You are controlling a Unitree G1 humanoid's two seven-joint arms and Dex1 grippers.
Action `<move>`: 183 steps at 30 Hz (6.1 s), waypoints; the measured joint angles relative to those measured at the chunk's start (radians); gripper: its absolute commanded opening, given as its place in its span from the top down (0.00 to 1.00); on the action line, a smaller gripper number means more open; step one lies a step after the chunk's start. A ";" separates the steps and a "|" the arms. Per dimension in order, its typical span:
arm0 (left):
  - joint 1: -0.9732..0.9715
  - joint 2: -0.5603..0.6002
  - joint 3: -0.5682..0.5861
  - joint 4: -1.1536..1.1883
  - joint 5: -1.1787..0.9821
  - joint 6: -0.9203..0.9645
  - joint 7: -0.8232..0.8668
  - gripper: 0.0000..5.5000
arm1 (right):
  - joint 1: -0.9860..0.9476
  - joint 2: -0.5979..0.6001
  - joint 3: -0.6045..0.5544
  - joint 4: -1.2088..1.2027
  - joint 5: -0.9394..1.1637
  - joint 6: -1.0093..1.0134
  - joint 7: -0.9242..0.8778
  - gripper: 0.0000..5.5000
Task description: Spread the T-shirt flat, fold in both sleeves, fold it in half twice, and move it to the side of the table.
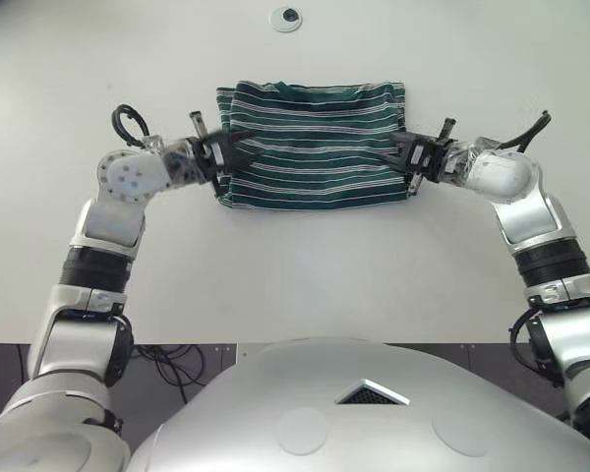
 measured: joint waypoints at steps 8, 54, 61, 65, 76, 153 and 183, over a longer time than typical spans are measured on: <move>-0.178 0.095 -0.214 0.122 0.620 -0.521 0.270 0.76 | 0.089 -0.098 0.109 -0.300 0.033 0.020 0.241 0.77; 0.120 0.296 -0.150 0.355 0.533 -0.885 0.805 0.50 | 0.390 0.023 0.009 -0.215 -0.072 -0.432 -0.070 0.44; 0.097 0.269 -0.145 0.373 0.610 -0.887 0.828 0.71 | 0.337 0.024 0.094 -0.190 -0.102 -0.430 -0.092 0.69; 0.070 0.264 -0.143 0.386 0.633 -0.882 0.837 0.79 | 0.315 0.024 0.122 -0.173 -0.109 -0.424 -0.106 0.81; 0.003 0.251 -0.163 0.423 0.646 -0.880 0.853 1.00 | 0.280 0.025 0.145 -0.152 -0.088 -0.362 -0.113 1.00; 0.037 -0.537 0.406 0.359 -0.357 -0.387 0.476 0.84 | -0.007 0.447 -0.132 0.295 0.179 0.073 -0.779 0.76; 0.073 -0.572 0.487 0.289 0.257 -0.554 1.111 0.84 | 0.171 0.446 -0.271 0.166 0.143 -0.667 -0.800 0.76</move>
